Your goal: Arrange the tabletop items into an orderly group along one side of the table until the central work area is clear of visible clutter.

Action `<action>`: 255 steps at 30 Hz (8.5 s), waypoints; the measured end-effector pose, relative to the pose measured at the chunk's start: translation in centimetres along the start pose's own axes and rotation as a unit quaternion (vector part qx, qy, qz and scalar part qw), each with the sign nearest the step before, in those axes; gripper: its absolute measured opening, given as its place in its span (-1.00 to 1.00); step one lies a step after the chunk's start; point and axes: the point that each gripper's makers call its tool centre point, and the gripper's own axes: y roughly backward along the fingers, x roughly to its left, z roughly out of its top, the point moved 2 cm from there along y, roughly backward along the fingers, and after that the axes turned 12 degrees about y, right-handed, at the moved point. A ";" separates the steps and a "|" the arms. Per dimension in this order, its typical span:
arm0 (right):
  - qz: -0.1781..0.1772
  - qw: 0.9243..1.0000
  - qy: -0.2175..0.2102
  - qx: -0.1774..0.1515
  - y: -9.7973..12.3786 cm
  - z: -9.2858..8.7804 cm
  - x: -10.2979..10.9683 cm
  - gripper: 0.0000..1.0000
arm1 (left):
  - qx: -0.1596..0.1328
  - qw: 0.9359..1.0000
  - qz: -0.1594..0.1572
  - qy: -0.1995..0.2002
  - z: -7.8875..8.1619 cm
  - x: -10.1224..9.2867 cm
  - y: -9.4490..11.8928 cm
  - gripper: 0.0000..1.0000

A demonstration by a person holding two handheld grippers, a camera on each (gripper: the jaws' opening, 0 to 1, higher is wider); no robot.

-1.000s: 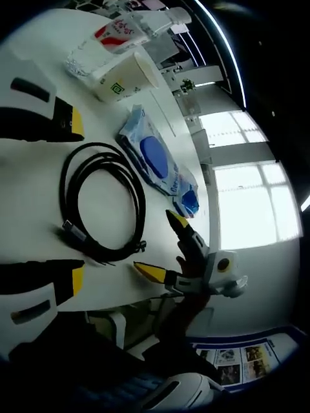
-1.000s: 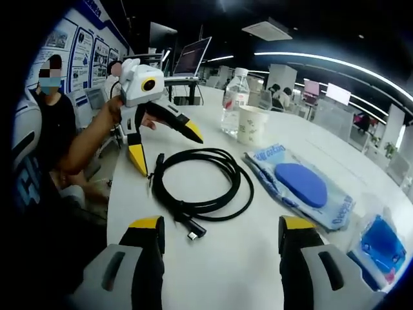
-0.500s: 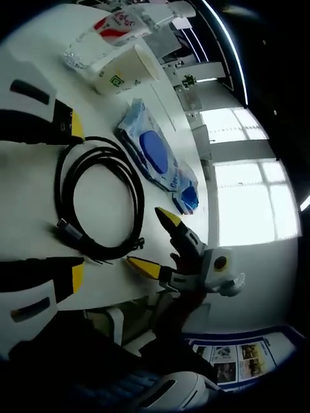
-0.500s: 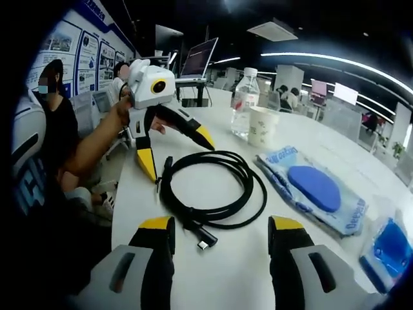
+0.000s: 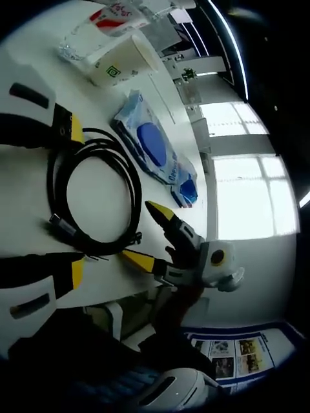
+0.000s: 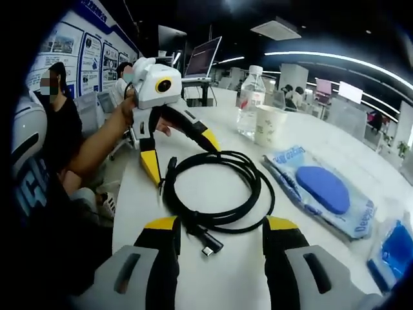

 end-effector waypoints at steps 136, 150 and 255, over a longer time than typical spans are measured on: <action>-0.125 0.989 0.015 -0.073 13.5 0.5 -0.8 -0.46 | -0.079 0.990 -0.046 -0.108 10.9 -7.6 -4.7 0.19; -0.142 0.987 0.009 -0.070 15.2 -0.8 -1.7 -0.46 | -0.071 0.988 -0.065 -0.119 12.1 -8.4 -6.9 0.19; -0.223 0.971 -0.083 0.021 17.8 -8.6 -2.4 0.99 | -0.059 0.994 -0.061 -0.069 7.4 -9.1 -5.7 0.83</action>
